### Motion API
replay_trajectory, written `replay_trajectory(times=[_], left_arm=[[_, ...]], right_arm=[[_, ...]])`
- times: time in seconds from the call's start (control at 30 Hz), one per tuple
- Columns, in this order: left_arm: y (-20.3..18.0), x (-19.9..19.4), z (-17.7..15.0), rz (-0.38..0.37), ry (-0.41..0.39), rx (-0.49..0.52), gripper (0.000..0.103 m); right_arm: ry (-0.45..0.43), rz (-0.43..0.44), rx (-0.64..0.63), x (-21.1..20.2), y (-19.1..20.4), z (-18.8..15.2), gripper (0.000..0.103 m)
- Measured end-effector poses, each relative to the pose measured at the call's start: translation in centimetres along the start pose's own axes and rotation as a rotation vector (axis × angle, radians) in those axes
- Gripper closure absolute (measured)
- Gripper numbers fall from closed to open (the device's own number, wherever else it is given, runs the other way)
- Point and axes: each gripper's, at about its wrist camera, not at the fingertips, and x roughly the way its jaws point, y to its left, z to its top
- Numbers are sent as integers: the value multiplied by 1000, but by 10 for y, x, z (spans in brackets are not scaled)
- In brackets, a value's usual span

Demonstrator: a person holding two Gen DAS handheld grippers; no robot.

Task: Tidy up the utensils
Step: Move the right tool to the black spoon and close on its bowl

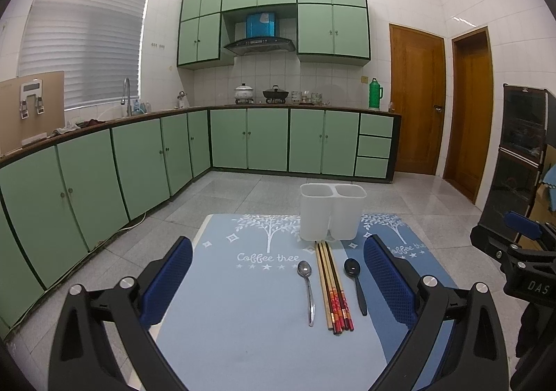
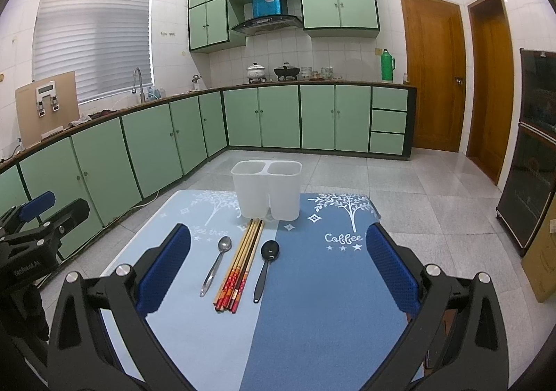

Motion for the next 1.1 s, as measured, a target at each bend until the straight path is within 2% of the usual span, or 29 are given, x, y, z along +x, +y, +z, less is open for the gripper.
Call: replay_trajectory(times=[0.3, 0.47, 0.77, 0.93, 1.1], left_arm=[[1, 13, 2, 1, 17, -2, 6], [4, 36, 0, 16, 54, -3, 6], [21, 141, -26, 59, 260, 13, 6], [26, 189, -44, 61, 348, 15, 6], [26, 218, -57, 65, 397, 13, 7]], right_arm=[[19, -4, 0, 13, 0, 0, 5], [56, -28, -7, 39, -1, 0, 5], [246, -66, 34, 140, -13, -16, 5], [323, -74, 34, 190, -6, -25, 5], [399, -78, 8, 235, 6, -39, 7]])
